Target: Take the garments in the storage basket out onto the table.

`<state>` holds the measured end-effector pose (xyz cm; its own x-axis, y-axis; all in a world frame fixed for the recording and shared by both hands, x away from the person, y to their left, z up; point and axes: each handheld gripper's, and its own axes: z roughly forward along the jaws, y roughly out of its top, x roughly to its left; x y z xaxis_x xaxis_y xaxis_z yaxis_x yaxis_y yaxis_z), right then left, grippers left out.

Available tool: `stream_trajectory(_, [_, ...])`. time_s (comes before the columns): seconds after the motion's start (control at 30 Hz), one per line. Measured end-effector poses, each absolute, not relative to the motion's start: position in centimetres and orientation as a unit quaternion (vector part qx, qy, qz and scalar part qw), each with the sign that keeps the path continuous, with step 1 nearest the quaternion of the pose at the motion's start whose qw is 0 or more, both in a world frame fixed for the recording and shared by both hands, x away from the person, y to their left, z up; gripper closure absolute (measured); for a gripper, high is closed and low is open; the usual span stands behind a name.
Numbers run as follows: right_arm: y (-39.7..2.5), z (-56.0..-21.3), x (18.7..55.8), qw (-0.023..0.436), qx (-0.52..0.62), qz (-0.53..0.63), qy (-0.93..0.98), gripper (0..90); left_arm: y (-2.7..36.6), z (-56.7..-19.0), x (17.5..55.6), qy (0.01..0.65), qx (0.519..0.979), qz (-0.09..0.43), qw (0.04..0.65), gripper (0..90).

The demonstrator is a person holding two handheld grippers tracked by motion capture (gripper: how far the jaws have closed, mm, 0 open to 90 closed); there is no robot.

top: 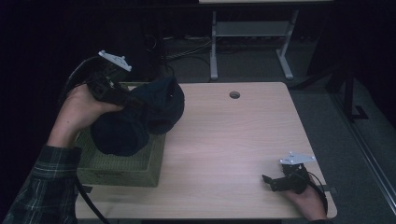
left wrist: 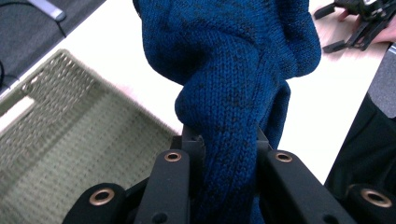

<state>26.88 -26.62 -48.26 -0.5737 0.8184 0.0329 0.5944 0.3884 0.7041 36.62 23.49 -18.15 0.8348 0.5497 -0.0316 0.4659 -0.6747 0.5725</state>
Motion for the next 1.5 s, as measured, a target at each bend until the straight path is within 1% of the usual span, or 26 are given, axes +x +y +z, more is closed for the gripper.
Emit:
stream_trajectory(0.17, [-26.6, -48.3, 26.9, 0.163, 0.432, 0.345, 0.817, 3.3, 22.2, -17.8, 36.8, 0.269, 0.913, 0.068, 0.300, 77.1])
stream_trajectory(0.27, [-26.6, -48.3, 26.9, 0.163, 0.432, 0.345, 0.817, 3.3, 20.7, -17.7, 36.9, 0.264, 0.912, 0.067, 0.306, 77.1])
stream_trajectory(0.47, [-26.6, -48.3, 26.9, 0.162, 0.432, 0.345, 0.817, 3.1, 19.1, -17.7, 37.2, 0.256, 0.914, 0.064, 0.308, 77.1])
stream_trajectory(0.5, [-26.6, -48.3, 27.0, 0.164, 0.438, 0.342, 0.815, 1.3, 18.4, -17.6, 37.2, 0.252, 0.914, 0.065, 0.310, 77.1])
stream_trajectory(0.87, [-26.6, -48.3, 27.0, 0.163, 0.441, 0.342, 0.813, 1.3, 14.5, -17.8, 37.6, 0.235, 0.915, 0.059, 0.323, 77.1])
stream_trajectory(1.07, [-26.6, -48.3, 27.0, 0.165, 0.444, 0.340, 0.812, 1.4, 12.0, -18.2, 37.4, 0.223, 0.918, 0.062, 0.322, 77.1])
stream_trajectory(1.5, [-26.6, -48.3, 27.0, 0.165, 0.444, 0.340, 0.813, 1.3, 7.1, -19.9, 37.4, 0.205, 0.924, 0.049, 0.320, 77.1])
